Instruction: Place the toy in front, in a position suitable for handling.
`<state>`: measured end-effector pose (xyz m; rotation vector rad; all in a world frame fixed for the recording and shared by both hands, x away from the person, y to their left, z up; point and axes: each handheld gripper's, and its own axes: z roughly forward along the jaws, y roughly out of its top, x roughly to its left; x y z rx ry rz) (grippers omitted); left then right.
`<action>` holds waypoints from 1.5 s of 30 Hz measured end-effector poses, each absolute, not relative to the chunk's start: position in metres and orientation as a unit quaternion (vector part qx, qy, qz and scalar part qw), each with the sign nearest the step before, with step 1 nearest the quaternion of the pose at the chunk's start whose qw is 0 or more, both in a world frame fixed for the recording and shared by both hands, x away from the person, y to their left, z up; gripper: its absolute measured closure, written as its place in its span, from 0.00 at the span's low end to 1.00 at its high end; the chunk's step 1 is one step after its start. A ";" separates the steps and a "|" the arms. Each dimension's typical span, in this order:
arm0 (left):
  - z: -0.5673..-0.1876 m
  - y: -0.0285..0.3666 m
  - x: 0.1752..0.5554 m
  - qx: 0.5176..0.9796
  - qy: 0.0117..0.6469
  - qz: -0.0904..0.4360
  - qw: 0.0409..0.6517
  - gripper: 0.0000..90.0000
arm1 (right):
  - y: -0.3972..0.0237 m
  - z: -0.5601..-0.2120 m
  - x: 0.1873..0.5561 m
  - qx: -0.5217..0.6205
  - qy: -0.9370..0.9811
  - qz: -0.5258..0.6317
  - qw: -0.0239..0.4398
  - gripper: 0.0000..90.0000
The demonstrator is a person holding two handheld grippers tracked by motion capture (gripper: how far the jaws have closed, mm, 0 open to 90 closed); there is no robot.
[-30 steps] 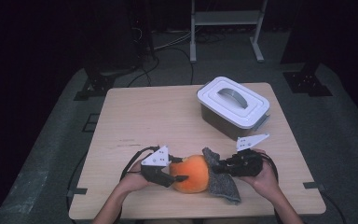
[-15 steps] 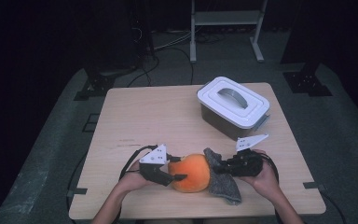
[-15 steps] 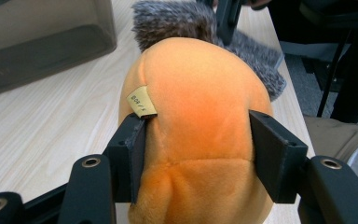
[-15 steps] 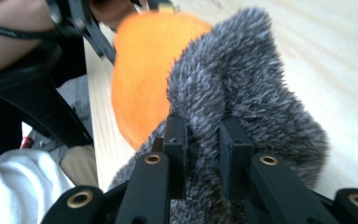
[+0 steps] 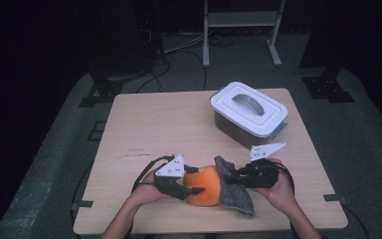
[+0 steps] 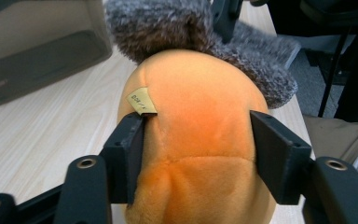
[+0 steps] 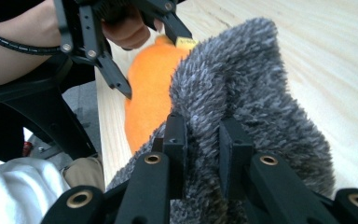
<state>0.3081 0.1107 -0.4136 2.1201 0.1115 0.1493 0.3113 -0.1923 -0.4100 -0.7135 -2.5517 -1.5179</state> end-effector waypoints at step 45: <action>-0.407 0.109 0.316 0.850 0.149 0.041 0.504 0.40 | -0.188 -0.403 0.306 -0.231 -0.835 -0.499 -0.025 0.84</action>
